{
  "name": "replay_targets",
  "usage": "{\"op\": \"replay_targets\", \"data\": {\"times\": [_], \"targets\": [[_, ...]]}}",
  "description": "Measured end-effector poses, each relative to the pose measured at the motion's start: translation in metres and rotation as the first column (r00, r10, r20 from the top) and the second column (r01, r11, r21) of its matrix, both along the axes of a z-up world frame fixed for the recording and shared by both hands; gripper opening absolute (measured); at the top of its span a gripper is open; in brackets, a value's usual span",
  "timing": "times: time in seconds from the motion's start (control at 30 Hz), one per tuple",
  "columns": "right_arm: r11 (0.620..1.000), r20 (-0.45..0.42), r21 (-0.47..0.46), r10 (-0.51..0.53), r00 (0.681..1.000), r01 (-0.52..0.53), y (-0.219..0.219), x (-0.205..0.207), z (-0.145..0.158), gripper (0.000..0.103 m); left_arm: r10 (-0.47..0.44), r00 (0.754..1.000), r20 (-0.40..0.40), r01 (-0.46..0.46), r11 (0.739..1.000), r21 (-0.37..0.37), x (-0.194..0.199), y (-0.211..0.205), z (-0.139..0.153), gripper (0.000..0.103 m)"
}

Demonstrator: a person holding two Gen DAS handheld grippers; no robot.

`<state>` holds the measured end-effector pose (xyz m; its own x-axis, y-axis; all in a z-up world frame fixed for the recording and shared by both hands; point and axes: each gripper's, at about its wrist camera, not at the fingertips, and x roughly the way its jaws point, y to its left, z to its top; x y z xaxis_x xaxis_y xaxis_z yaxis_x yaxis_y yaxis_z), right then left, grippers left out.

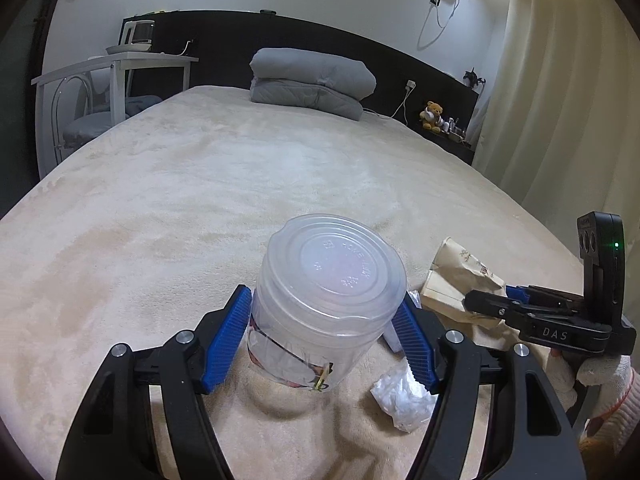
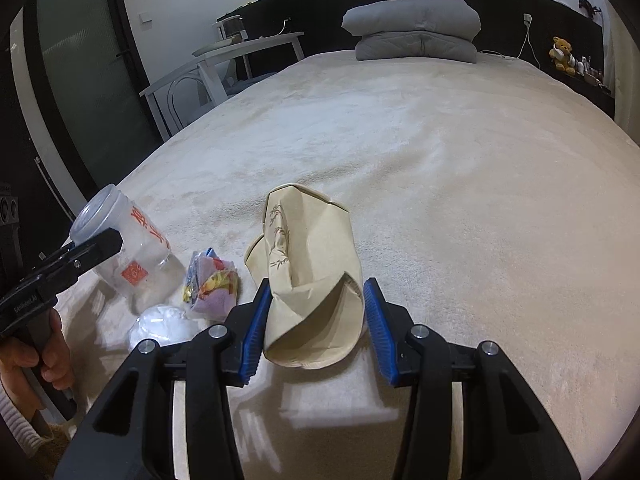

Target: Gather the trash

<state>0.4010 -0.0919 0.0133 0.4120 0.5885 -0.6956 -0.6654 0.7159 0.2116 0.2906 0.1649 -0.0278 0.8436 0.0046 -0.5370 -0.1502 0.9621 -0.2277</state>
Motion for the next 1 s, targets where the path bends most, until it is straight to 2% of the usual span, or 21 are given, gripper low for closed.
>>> {"op": "replay_targets", "data": {"times": [0.4, 0.53, 0.63, 0.77, 1.0], "targets": [[0.999, 0.039, 0.039, -0.017, 0.999, 0.016, -0.032, -0.050, 0.033, 0.046, 0.014, 0.998, 0.069, -0.013, 1.000, -0.019, -0.052, -0.018, 0.030, 0.068], [0.998, 0.029, 0.060, -0.026, 0.999, 0.024, -0.044, -0.068, 0.037, 0.046, 0.017, 0.995, 0.098, -0.014, 0.999, -0.030, -0.071, -0.024, 0.038, 0.068], [0.996, 0.024, 0.081, -0.034, 0.999, 0.032, -0.054, -0.084, 0.042, 0.046, 0.023, 0.993, 0.114, -0.018, 0.999, -0.049, -0.084, -0.031, 0.041, 0.068], [0.992, 0.019, 0.117, -0.037, 0.999, 0.035, -0.067, -0.108, 0.049, 0.046, 0.022, 0.990, 0.137, -0.017, 0.999, -0.040, -0.101, -0.043, 0.046, 0.069], [0.989, 0.011, 0.148, -0.031, 0.999, 0.029, -0.087, -0.149, 0.054, 0.046, 0.027, 0.984, 0.176, -0.009, 0.995, -0.098, -0.139, -0.061, 0.044, 0.068]]}}
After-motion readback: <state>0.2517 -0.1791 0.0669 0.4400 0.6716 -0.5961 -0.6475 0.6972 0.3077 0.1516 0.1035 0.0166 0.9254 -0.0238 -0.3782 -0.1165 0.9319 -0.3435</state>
